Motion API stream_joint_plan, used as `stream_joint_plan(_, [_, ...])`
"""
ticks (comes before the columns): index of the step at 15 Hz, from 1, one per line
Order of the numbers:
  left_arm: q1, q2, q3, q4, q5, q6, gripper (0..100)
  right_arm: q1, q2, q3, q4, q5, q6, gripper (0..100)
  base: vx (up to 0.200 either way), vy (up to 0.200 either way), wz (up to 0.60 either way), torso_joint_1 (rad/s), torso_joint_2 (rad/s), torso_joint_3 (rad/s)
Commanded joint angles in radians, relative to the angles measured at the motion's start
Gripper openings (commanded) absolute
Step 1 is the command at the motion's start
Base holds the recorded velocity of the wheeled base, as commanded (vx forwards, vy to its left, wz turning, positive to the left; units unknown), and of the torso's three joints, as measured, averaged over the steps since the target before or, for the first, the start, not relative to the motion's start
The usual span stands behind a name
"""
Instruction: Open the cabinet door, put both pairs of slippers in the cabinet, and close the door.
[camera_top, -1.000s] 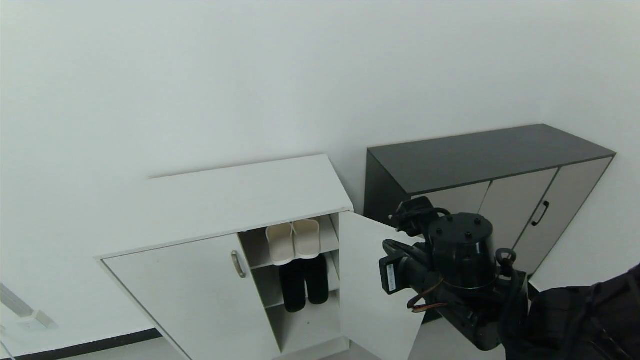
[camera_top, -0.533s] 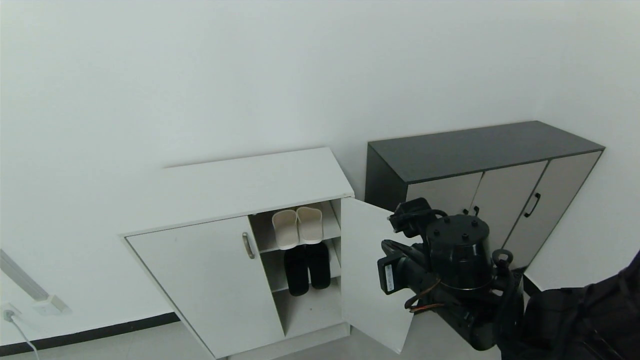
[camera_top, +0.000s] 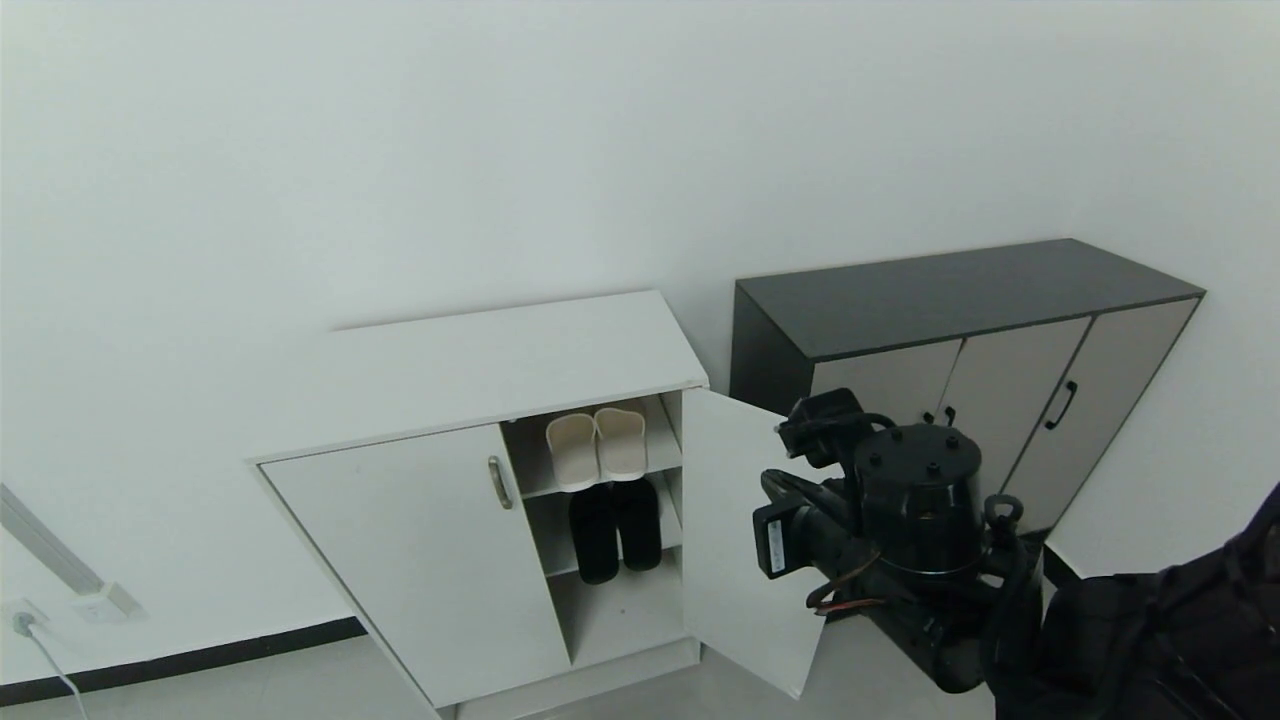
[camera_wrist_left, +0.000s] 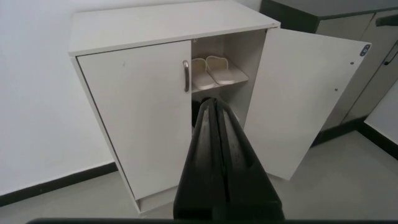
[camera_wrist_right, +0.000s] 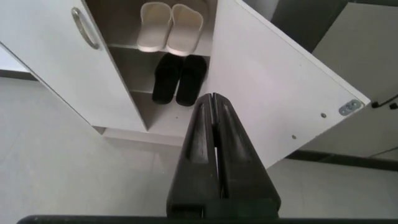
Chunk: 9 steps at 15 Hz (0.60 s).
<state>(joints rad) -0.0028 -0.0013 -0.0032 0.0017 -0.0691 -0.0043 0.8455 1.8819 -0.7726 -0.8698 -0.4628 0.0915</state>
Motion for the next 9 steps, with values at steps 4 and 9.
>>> stream_joint_plan(4, [0.000, 0.001, 0.000, 0.000, 0.000, 0.001, 0, -0.145, 0.023, -0.137, 0.107, 0.007, 0.001, 0, 0.000, 0.000, 0.00, 0.000, 0.00, 0.000])
stream_joint_plan(9, [0.000, 0.001, 0.000, 0.000, 0.000, 0.001, 0, -0.255, 0.117, -0.266, 0.140, 0.055, 0.002, 0, 0.000, 0.000, 0.00, 0.000, 0.00, 0.000])
